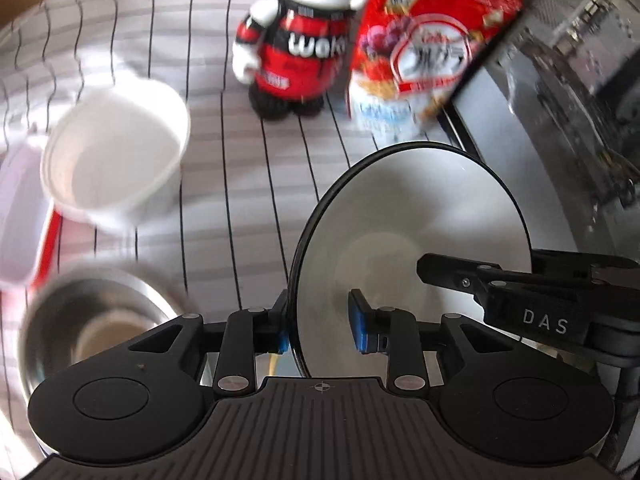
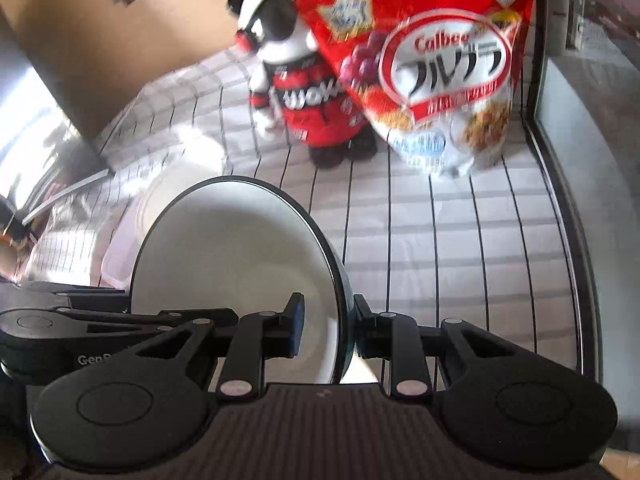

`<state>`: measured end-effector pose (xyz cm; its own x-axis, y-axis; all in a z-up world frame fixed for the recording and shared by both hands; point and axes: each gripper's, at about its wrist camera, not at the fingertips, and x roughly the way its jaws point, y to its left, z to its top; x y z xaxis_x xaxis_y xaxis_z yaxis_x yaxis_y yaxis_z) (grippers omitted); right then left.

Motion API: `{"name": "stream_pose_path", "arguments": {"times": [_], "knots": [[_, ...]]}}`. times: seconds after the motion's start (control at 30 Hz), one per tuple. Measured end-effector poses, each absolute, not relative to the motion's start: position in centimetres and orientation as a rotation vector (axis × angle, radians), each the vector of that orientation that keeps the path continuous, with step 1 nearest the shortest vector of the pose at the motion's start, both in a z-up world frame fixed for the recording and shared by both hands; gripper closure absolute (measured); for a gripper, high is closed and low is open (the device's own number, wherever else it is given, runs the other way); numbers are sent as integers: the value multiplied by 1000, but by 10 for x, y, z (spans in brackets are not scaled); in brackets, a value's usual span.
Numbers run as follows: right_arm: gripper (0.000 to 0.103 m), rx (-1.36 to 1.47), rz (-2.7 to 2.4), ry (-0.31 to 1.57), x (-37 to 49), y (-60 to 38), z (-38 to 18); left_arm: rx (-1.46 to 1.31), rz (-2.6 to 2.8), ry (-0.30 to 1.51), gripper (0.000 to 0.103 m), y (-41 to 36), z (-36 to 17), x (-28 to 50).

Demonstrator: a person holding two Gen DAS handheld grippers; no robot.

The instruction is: Organize plates and bowls

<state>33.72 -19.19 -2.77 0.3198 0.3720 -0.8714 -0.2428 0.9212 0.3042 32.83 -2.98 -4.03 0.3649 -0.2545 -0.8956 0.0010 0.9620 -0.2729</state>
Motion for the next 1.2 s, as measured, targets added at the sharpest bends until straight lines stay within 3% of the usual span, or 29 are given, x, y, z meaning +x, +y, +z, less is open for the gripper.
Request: {"name": "stream_pose_path", "arguments": {"times": [0.33,0.67,1.2], "knots": [[76,139,389,1354,297,-194,-75,-197,-174,1269,72,-41,-77,281],[76,141,401,1333,301,-196,-79,-174,-182,1233,80,-40,-75,272],[73,97,400,1334,300,-194,-71,-203,-211,1245,76,-35,-70,269]]}}
